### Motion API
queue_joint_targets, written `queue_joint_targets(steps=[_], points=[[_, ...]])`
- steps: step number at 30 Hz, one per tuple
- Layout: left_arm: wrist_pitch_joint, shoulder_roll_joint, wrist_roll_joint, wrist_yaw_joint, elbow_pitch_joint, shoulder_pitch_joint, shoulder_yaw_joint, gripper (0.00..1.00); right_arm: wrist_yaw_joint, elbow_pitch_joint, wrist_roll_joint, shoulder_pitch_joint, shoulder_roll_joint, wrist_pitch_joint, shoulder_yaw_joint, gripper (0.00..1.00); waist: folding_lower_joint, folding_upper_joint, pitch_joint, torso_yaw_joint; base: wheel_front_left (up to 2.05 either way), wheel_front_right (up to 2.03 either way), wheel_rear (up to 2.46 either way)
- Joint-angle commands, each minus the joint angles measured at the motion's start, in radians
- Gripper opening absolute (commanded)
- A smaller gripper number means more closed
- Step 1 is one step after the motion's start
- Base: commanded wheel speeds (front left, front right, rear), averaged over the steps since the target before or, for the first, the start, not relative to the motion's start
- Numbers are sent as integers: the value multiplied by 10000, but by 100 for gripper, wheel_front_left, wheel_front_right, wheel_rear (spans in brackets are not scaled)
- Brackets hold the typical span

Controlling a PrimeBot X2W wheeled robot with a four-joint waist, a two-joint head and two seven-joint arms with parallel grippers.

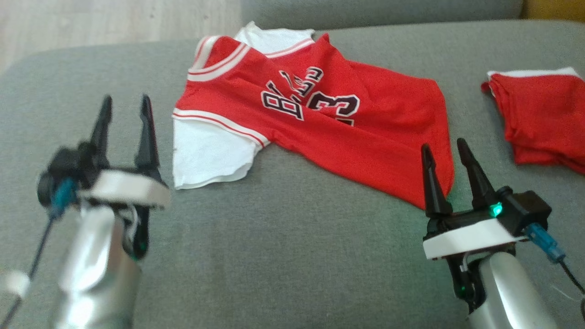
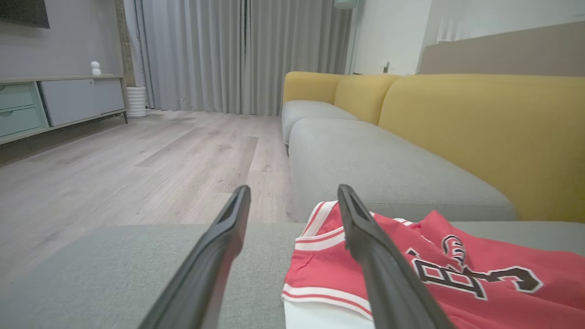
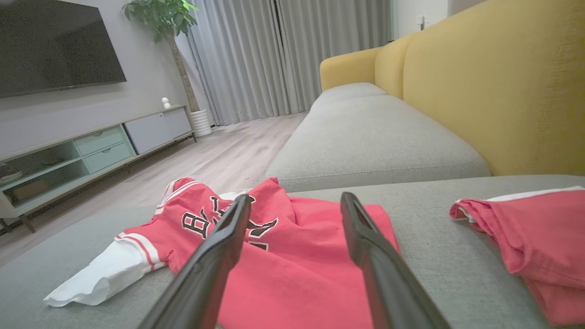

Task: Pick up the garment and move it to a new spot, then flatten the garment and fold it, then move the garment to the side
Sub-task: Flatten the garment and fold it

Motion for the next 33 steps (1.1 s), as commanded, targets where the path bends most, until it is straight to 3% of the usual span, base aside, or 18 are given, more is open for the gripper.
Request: queue_joint_targets(steps=[1, 8, 15, 22, 33], points=[[-89, 77, 102, 167, -1038, 427, 492, 100, -7, -247, -141, -51, 45, -109, 249, 100, 2, -1, -346, 309, 0, 0, 0], [-91, -585, 330, 331, -2955, 2636, 717, 100, -7, -235, -134, 150, 45, -109, 284, 100, 2, -1, -666, 471, 0, 0, 0], [-92, -968, 409, 295, -3332, 3698, 967, 100, -7, -250, 75, 326, 45, -109, 285, 100, 2, -1, -823, 474, 0, 0, 0], [93, -847, 609, 172, -2197, 3196, 743, 100, -7, -239, 55, 205, 45, -109, 483, 100, 2, -1, -630, 245, 0, 0, 0], [1589, -494, 588, 341, 416, 1393, 656, 100, -7, -372, 61, -42, 45, -109, 500, 100, 2, -1, 180, -329, 0, 0, 0]])
